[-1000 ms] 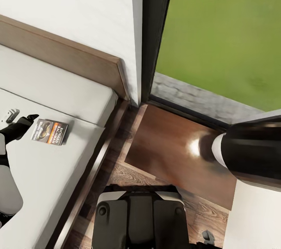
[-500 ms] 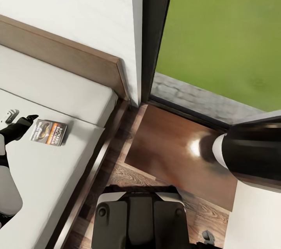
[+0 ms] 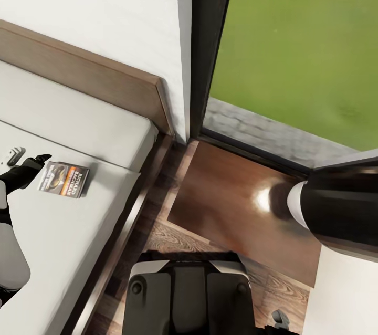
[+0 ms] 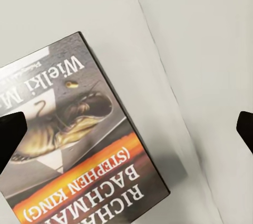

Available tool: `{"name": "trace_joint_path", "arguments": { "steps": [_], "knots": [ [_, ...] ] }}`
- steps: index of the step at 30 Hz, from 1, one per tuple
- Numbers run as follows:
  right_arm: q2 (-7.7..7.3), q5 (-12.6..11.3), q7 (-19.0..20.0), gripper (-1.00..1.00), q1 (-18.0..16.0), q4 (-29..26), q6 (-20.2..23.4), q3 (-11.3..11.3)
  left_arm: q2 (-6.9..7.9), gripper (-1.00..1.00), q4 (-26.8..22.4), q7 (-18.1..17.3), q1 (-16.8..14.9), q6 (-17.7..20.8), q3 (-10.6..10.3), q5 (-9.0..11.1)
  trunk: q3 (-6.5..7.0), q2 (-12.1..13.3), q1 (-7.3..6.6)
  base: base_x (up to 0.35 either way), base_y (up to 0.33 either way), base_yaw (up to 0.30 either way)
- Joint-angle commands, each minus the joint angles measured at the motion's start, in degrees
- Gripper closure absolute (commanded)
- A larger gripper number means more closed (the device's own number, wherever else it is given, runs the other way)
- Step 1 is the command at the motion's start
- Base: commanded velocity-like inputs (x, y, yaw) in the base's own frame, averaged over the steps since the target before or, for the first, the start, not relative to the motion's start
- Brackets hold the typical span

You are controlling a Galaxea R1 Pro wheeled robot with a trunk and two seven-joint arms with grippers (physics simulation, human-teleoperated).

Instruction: In the bedroom, move the book from the bed onto either nightstand, and place the two sandals side by side next to the bed.

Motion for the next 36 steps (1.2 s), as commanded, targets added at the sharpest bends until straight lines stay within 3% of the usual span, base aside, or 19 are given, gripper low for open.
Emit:
{"name": "trace_joint_path", "arguments": {
  "steps": [1, 23, 27, 28, 32, 36],
  "knots": [
    [0.0, -0.11, 0.18, -1.0, 0.01, -0.02, 0.59, -0.19, -0.02, -1.0, -0.03, -0.28, -0.05, 0.32, 0.19, -0.08, -0.23, -0.48, 0.24, 0.0, 0.0, 0.0],
    [0.0, -0.11, 0.2, -1.0, -0.01, -0.02, 0.59, -0.19, 0.01, -1.0, 0.04, -0.28, 0.02, 0.28, 0.23, -0.08, -4.0, -8.9, 4.86, 0.0, 0.0, 0.0],
    [0.0, -0.11, 0.23, -1.0, -0.01, -0.02, 0.59, -0.19, 1.6, -1.0, 0.17, -0.28, 0.03, 0.21, 0.28, -0.05, -4.0, -8.9, 4.86, 0.0, 0.0, 0.0],
    [0.0, -0.11, 0.26, -1.0, -0.01, -0.02, 0.59, -0.19, 3.39, -1.0, 0.26, -0.28, 0.04, 0.2, 0.35, -0.01, -4.0, -8.9, 4.86, 0.0, 0.0, 0.0],
    [0.0, -0.11, 0.27, -1.0, -0.02, -0.02, 0.59, -0.19, 5.86, -1.0, 0.33, -0.28, 0.04, 0.19, 0.58, 0.0, -4.0, -8.9, 4.86, 0.0, 0.0, 0.0],
    [0.0, -0.11, 0.27, -1.0, -0.02, -0.02, 0.59, -0.19, 7.02, -1.0, 0.38, -0.28, 0.04, 0.19, 2.06, 0.01, -4.0, -8.9, 4.86, 0.0, 0.0, 0.0]
  ]
}}
